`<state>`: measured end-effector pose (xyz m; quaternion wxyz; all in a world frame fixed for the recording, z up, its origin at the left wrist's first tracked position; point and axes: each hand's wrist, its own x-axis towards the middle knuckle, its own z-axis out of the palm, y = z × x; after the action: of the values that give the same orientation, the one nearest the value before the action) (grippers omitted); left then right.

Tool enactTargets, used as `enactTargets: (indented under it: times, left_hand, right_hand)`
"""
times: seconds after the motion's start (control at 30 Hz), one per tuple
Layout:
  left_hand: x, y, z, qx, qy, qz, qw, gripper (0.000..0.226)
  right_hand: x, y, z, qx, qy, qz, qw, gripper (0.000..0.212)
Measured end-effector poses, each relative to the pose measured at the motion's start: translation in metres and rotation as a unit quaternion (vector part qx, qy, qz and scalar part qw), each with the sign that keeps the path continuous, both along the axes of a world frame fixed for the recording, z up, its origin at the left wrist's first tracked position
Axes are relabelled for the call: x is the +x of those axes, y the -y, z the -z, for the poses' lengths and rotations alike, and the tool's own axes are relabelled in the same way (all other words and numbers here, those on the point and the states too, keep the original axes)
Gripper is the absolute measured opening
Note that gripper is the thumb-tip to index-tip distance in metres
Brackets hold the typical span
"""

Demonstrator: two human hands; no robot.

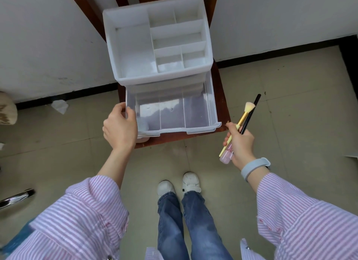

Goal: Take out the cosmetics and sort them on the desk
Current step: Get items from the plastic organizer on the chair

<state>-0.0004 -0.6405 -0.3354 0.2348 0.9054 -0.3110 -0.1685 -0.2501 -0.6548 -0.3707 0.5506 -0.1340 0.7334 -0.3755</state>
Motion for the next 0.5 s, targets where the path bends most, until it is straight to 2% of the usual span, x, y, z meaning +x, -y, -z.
enactTargets:
  times: [0.23, 0.5]
  left_hand:
    - [-0.004, 0.017, 0.000, 0.015, -0.016, -0.027, 0.999, 0.025]
    - [-0.006, 0.008, -0.003, 0.020, -0.043, -0.039, 0.998, 0.022]
  right_hand:
    - [0.014, 0.008, -0.011, -0.023, 0.024, -0.037, 0.999, 0.008]
    - [0.021, 0.020, -0.018, -0.050, 0.027, -0.034, 0.998, 0.012]
